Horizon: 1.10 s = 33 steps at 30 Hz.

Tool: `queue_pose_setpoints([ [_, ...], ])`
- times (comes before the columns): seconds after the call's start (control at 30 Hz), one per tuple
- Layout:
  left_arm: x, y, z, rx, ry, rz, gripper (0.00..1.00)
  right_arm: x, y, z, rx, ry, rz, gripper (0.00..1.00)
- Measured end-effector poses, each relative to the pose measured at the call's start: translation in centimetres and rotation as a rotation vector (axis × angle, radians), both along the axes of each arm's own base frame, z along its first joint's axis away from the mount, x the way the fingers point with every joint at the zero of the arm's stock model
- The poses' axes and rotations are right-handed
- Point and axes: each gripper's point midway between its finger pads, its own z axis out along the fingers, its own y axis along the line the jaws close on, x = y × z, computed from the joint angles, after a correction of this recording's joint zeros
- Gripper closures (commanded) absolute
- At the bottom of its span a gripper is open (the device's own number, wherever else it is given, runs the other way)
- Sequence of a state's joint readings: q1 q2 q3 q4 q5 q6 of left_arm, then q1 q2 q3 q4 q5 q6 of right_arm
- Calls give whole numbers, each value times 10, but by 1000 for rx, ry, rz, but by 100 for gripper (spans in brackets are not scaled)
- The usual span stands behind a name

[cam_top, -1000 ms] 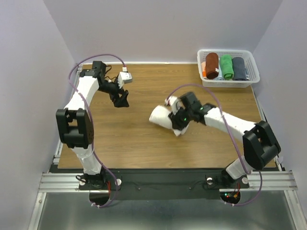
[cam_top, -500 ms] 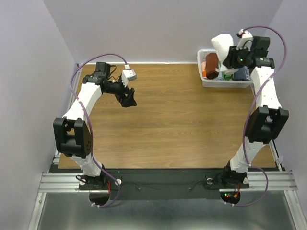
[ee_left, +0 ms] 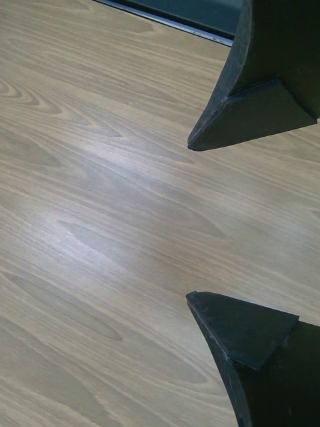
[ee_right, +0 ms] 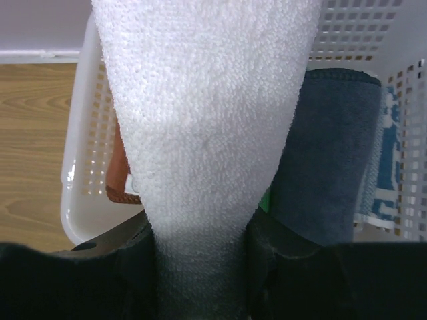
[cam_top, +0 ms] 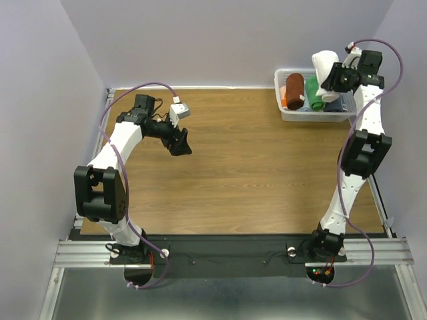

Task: Roll the towels
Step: Place the rolled towel into the container

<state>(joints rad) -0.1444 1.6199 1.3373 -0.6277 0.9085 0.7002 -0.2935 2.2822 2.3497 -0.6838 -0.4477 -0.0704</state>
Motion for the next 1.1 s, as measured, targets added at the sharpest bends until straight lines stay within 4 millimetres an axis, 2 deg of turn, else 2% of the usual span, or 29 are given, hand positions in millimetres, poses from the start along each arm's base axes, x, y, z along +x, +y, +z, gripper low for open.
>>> queue_pose_setpoints([
  [0.2,2,-2,1,-19,12,18,1,5,34,1,50,5,38,99],
  [0.37,2,-4,2,-36,36,32,1,13,56,-8,69,19,59,100],
  [0.47,3,-5,0,-38,49,38,1,16,61,-19,69,36,60,99],
  [0.63,3,-5,-5,-36,68,42,1,30,55,-44,48,53,31,99],
  [0.7,3,-4,-5,-34,70,46,1,32,51,-57,38,74,11,95],
  [0.73,3,-4,-5,-33,70,46,1,33,50,-60,31,79,5,93],
  [0.83,2,-3,-9,-27,77,49,1,34,47,-64,6,84,-13,78],
  [0.87,1,-3,-11,-25,83,50,1,35,47,-64,0,80,-15,67],
  [0.97,1,-3,-12,-22,87,51,1,36,47,-64,-15,80,-21,46],
  [1.1,1,-2,-13,-18,86,54,1,38,45,-64,-42,71,-27,25],
])
